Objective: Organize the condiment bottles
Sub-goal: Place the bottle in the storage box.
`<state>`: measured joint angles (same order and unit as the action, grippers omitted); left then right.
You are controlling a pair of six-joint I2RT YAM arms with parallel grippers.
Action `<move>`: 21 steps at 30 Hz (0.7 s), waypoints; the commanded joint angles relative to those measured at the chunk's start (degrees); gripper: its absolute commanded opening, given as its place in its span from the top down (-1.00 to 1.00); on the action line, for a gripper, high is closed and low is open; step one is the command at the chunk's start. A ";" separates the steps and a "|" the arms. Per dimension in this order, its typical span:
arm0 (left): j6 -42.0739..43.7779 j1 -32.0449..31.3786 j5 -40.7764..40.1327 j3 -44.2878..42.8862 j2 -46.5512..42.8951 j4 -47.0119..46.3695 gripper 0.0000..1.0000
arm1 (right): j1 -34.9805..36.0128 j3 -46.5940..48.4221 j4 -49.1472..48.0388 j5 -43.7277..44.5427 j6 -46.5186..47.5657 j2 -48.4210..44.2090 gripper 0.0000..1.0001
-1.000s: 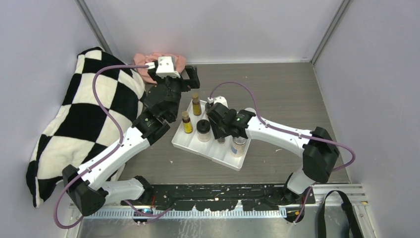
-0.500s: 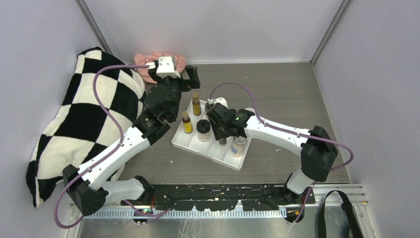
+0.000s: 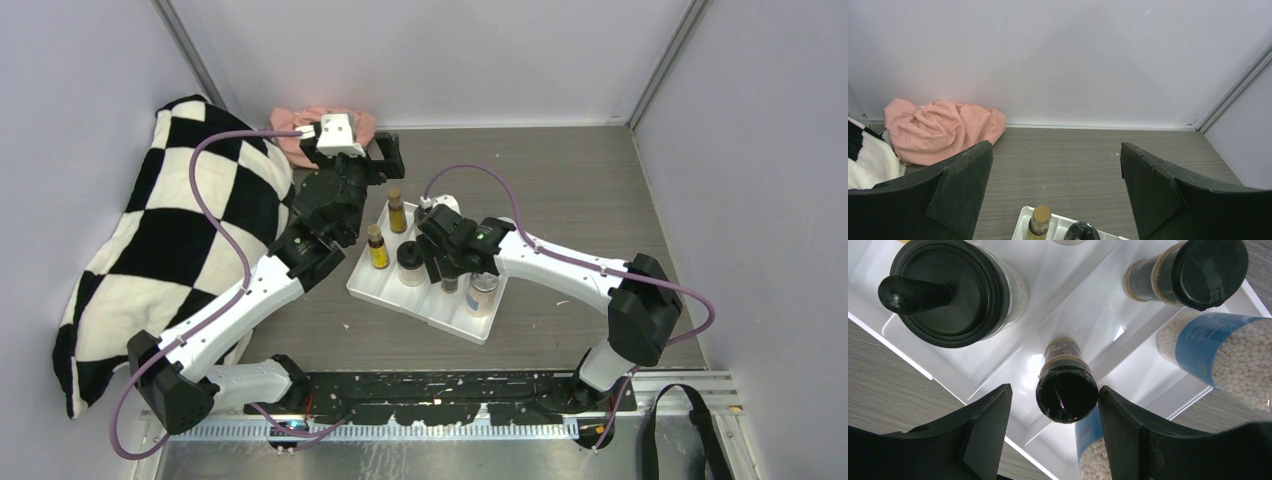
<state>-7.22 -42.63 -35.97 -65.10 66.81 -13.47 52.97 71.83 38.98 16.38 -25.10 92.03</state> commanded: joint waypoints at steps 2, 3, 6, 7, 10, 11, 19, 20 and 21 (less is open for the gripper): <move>-0.51 0.27 -1.21 -0.55 0.17 -3.18 -1.00 | -0.40 3.19 -0.32 -0.47 0.93 0.05 -0.40; -0.51 0.27 -1.21 -0.55 0.24 -3.22 -0.99 | -0.33 3.34 -0.31 -0.34 0.98 -0.02 -0.40; -0.43 0.27 -1.17 -0.66 0.25 -3.31 -0.99 | -0.35 3.69 -0.31 0.14 1.32 -0.24 -0.40; -0.42 0.27 -1.14 -0.64 0.25 -3.31 -0.99 | -0.44 3.91 -0.32 0.45 1.57 -0.45 -0.40; -0.25 0.27 -1.15 -0.89 0.30 -3.40 -0.99 | -0.61 4.91 -0.47 1.28 2.48 -1.02 -0.41; -0.13 0.27 -1.13 -1.02 0.34 -3.40 -0.99 | -0.71 5.47 -0.48 1.49 2.73 -1.13 -0.41; 1.38 0.27 -1.06 -2.48 -0.13 -2.50 -0.99 | -1.54 10.86 0.13 4.10 5.01 -2.21 -0.42; 1.84 0.27 -0.93 -2.84 -0.24 -2.19 -1.00 | -1.62 11.60 0.36 4.70 5.36 -2.51 -0.42; 2.31 0.27 -0.76 -3.38 -0.31 -1.79 -1.00 | -1.84 12.35 0.36 5.10 5.64 -2.90 -0.43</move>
<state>-6.76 -42.63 -35.97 -65.30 67.24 -13.41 51.81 79.77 39.13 18.63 -21.58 91.96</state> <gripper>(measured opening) 0.996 0.709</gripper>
